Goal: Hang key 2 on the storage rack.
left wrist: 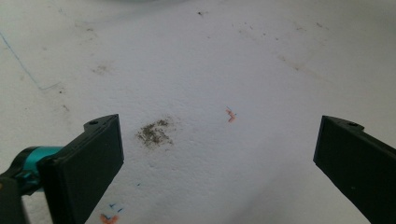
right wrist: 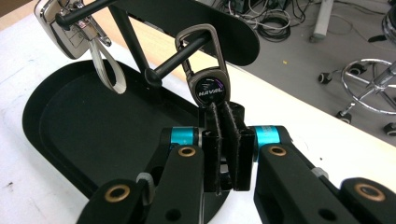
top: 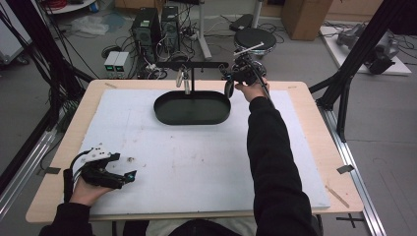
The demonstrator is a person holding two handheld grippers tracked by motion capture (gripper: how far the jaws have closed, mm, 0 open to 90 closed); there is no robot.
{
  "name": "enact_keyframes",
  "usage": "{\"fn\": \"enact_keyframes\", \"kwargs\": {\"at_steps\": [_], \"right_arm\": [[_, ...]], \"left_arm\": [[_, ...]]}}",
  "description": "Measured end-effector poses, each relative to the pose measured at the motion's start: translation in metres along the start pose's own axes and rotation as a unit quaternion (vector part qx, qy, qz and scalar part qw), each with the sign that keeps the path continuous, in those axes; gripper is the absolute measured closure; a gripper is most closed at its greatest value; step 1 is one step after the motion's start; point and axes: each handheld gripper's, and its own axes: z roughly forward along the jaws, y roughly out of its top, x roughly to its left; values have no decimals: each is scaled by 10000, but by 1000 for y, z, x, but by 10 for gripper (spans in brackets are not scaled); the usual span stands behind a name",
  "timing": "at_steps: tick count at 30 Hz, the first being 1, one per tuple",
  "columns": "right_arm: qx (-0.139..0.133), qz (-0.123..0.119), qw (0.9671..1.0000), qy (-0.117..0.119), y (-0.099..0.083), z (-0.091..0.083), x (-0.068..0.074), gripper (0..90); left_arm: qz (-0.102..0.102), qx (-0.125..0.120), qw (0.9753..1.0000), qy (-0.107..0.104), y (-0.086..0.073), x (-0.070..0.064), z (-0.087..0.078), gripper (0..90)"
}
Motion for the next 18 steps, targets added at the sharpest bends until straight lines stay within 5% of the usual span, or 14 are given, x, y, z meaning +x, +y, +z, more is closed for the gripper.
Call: {"fn": "enact_keyframes", "kwargs": {"at_steps": [11,18], "right_arm": [[-13,148,9997,175,-6,6,-4,758],[181,262,9994,108,-7,0,0,311]], "left_arm": [[-3,-16,10000,-4,0,0,0,20],[20,2,10000,-4,0,-1,-1,20]]}}
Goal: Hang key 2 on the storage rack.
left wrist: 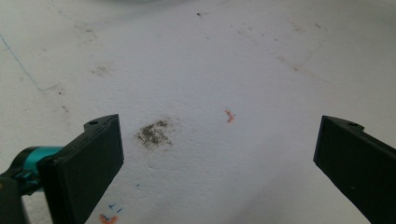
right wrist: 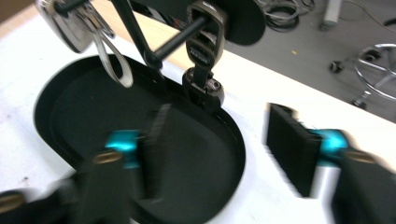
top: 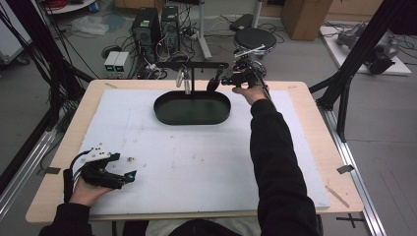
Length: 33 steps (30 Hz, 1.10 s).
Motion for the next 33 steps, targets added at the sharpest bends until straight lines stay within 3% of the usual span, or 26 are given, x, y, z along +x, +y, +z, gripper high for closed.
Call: {"fn": "enact_keyframes", "kwargs": {"at_steps": [5,8,11,12,22,33], "right_arm": [[198,114,9996,-162,-3,-5,-4,101],[221,119,9997,-60,-8,-10,-7,8],[176,137,9997,26,-19,-16,-9,7],[260,110,9996,-28,-22,-17,-9,7],[57,75,10000,-11,-54,-37,-10,8],[-228,293,9993,-75,-86,-60,-13,8]], "left_arm": [[10,1,10000,10,0,-1,-1,20],[11,0,10000,28,0,-1,-1,20],[-29,-7,10000,19,0,-1,-1,20],[-22,-5,10000,21,0,-1,-1,20],[-4,24,10000,35,1,0,0,20],[22,55,10000,13,1,-1,2,20]]}}
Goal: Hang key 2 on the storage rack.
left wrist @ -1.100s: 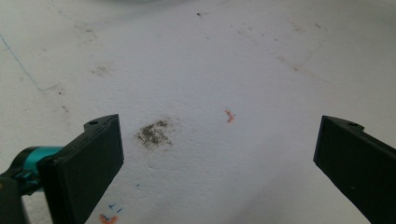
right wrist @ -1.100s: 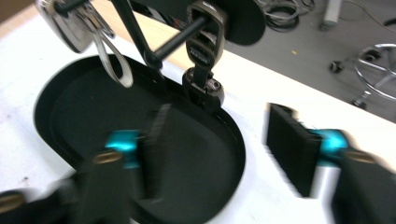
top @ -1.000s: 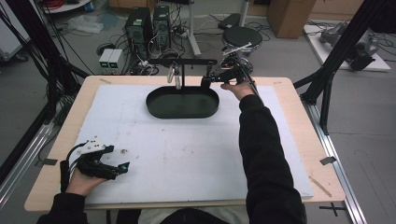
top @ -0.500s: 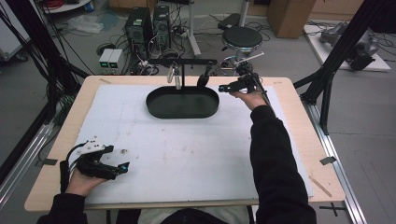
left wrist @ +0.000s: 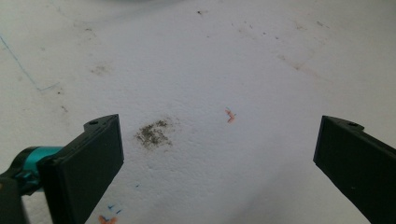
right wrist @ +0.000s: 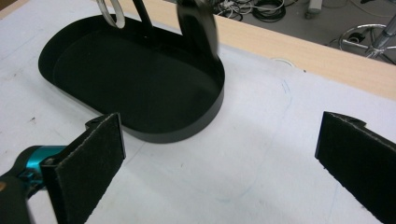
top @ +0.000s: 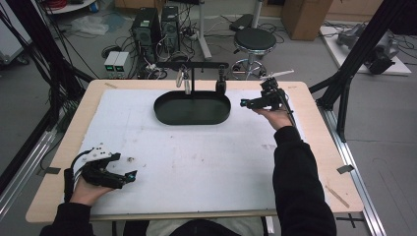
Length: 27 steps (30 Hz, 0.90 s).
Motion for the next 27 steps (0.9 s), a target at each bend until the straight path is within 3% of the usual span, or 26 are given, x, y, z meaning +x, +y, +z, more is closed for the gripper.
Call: {"fn": "enact_keyframes", "kwargs": {"at_steps": [3,7,17,27], "right_arm": [[-59,18,10000,-12,-9,-6,-1,8],[-139,-147,9996,-201,-21,-13,2,8],[-150,-163,9996,-195,-54,-25,6,8],[-424,-146,9988,-175,-74,-34,11,8]], "left_arm": [[-17,-14,10000,3,0,0,0,20],[-13,5,10000,9,0,0,0,20],[-8,19,10000,-1,0,0,0,20],[-8,26,10000,5,0,0,0,20]]}}
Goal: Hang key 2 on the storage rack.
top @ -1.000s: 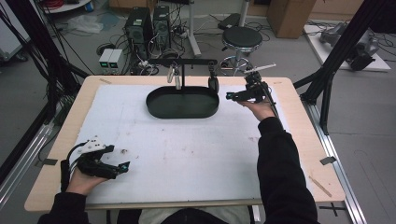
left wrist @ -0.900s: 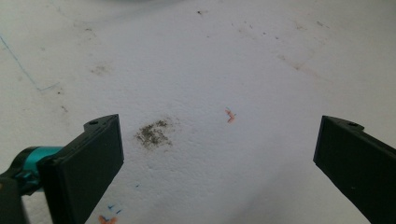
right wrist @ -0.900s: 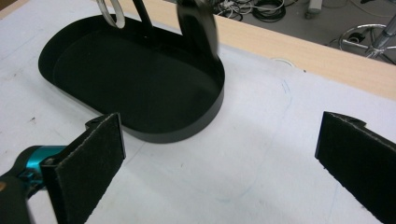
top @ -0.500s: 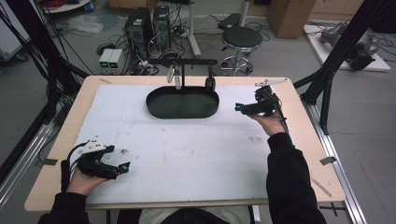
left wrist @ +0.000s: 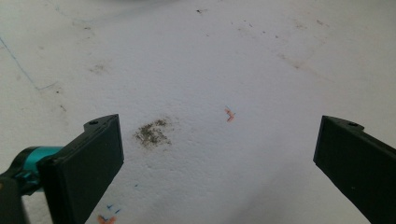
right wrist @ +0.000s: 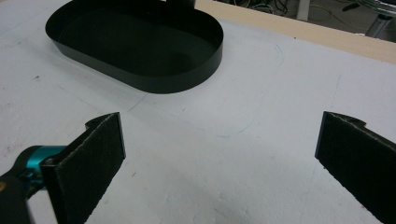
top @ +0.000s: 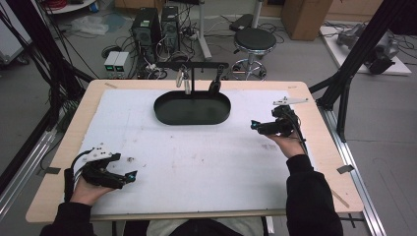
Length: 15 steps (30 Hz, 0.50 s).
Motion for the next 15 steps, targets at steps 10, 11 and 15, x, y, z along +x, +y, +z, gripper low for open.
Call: {"fn": "enact_keyframes", "kwargs": {"at_steps": [10,11,15], "right_arm": [[-5,96,9998,198,-25,-8,0,8],[27,86,9997,209,-28,-8,0,8],[101,91,9996,232,-42,-10,-1,8]], "left_arm": [[-55,12,10000,-23,0,0,0,20],[-56,6,10000,-24,0,0,-1,20],[-72,54,9999,-45,0,1,0,20]]}}
